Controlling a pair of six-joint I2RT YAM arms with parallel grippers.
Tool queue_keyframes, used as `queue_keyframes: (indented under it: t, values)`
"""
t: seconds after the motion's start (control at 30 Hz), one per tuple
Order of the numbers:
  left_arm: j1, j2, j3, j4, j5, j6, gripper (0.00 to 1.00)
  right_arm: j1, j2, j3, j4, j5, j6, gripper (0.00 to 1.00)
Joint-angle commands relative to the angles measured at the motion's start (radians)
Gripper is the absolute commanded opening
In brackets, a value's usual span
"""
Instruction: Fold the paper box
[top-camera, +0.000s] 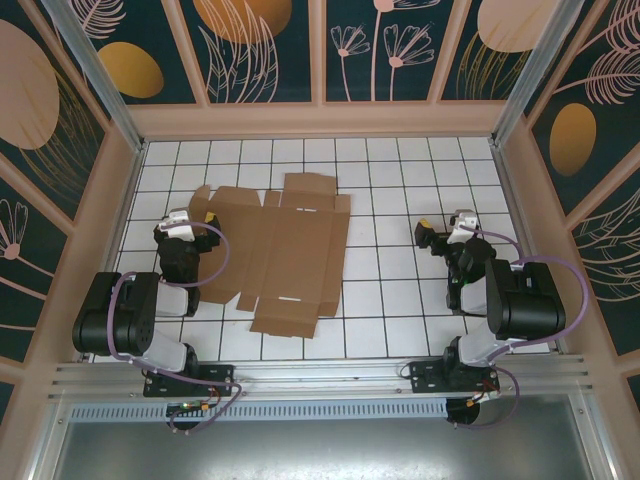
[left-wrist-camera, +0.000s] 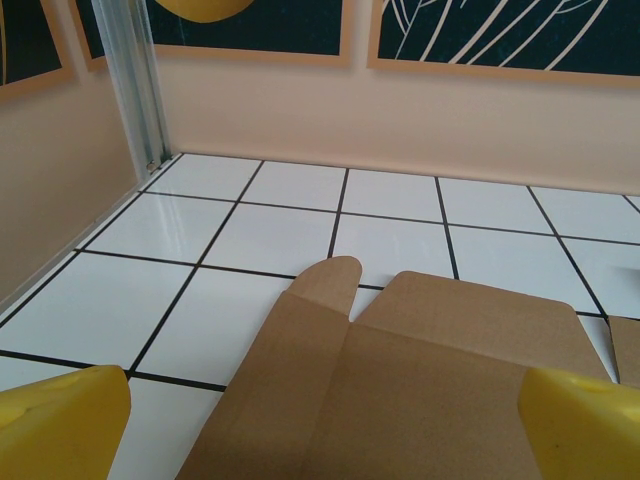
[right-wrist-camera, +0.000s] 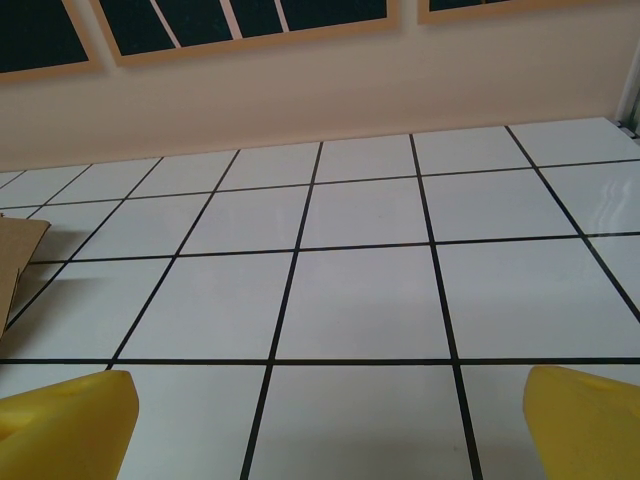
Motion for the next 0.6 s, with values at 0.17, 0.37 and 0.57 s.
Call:
queue_keyframes:
  t: [0.17, 0.37, 0.57]
  values:
    - [0.001, -0.066, -0.019, 0.040, -0.026, 0.009, 0.99, -0.004, 0.007, 0.007, 0.069, -0.017, 0.014, 0.99]
    - [-0.107, -0.485, 0.047, -0.301, -0.017, 0.133, 0.99, 0.268, -0.367, 0.119, -0.343, 0.186, -0.174, 0.99]
    - [-0.332, -0.641, 0.361, -0.919, -0.033, -0.208, 0.99, 0.639, -0.492, 0.359, -0.637, 0.462, -0.068, 0.99]
